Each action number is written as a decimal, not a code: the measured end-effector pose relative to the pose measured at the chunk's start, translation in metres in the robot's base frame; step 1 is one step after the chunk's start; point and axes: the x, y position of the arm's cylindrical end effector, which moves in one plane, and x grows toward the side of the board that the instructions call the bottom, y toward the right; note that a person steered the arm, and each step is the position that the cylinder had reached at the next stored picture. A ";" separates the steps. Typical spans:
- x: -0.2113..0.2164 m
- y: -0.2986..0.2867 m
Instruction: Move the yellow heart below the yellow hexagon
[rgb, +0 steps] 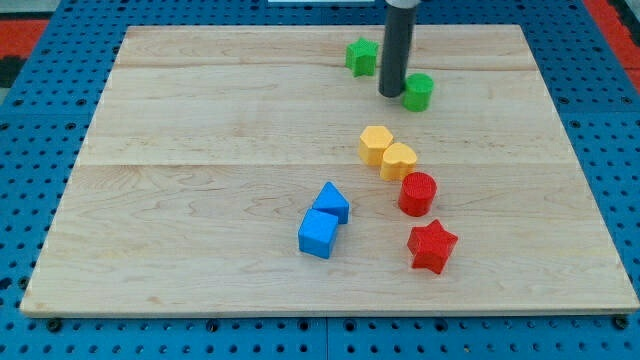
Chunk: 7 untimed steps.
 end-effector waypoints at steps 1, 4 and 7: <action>0.029 0.033; 0.101 -0.012; 0.096 -0.077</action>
